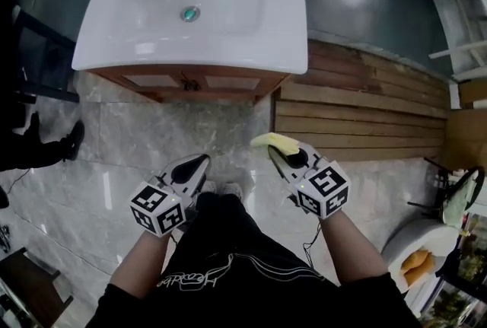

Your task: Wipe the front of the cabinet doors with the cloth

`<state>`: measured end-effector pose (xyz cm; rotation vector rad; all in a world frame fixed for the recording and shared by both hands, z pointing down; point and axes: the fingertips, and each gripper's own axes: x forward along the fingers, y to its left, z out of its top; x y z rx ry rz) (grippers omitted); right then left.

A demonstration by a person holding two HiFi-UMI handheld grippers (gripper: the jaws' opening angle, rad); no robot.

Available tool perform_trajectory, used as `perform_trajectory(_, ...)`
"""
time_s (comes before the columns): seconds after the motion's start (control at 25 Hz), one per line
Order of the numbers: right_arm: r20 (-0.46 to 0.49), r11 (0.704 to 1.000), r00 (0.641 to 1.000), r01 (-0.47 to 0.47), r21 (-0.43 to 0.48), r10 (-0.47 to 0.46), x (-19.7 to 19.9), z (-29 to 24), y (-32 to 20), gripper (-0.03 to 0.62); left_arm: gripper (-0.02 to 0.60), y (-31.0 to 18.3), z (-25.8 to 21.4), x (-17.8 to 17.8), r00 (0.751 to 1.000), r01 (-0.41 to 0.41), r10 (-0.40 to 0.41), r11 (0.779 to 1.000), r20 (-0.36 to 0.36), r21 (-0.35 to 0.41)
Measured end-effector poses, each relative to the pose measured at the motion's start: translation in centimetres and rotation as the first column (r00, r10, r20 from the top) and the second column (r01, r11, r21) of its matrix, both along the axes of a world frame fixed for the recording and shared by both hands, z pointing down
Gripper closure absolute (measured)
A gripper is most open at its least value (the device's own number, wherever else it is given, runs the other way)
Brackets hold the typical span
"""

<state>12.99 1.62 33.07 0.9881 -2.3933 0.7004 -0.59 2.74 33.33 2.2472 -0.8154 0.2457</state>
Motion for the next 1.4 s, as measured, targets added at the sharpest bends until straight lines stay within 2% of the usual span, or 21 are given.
perform_trajectory(0.12,0.044,0.999,0.998,0.052,-0.011,-0.051,-1.3,-5.3,3.3,0.554,0.575,1.9,-5.1,-1.1,1.0,-0.014,0.015,0.999,-0.019,0.041)
perform_trajectory(0.28,0.125,0.999,0.992,-0.009,0.037,0.005,-1.8,-12.1,5.0,0.554,0.575,1.8,-12.2,-1.7,0.997,-0.051,0.059,0.986,-0.048,0.16)
perform_trajectory(0.36,0.14,0.998,0.99,-0.007,0.066,-0.003,-2.8,-14.7,6.6,0.554,0.575,2.5,-15.5,-2.1,0.994,-0.069,0.085,0.973,-0.068,0.221)
perform_trajectory(0.6,0.175,0.994,0.984,0.02,0.11,-0.039,-7.9,-20.2,15.2,0.554,0.575,10.4,-23.1,-4.3,0.984,-0.113,0.152,0.938,-0.095,0.329)
perform_trajectory(0.76,0.166,0.986,0.984,0.031,0.165,-0.059,-11.2,-23.5,20.9,0.554,0.575,16.3,-26.9,-7.1,0.979,-0.151,0.193,0.903,-0.066,0.402)
perform_trajectory(1.08,0.187,0.959,0.974,0.076,0.272,-0.13,-16.4,-28.0,30.4,0.554,0.575,26.8,-31.4,-11.3,0.98,-0.156,0.197,0.863,-0.036,0.48)
perform_trajectory(1.2,0.213,0.95,0.965,0.082,0.301,-0.15,-17.6,-30.0,31.9,0.554,0.575,28.6,-32.9,-12.3,0.984,-0.133,0.176,0.861,-0.041,0.491)
perform_trajectory(1.4,0.234,0.94,0.954,0.104,0.326,-0.186,-17.0,-33.6,33.7,0.554,0.575,30.5,-37.1,-11.9,0.986,-0.121,0.163,0.838,-0.033,0.533)
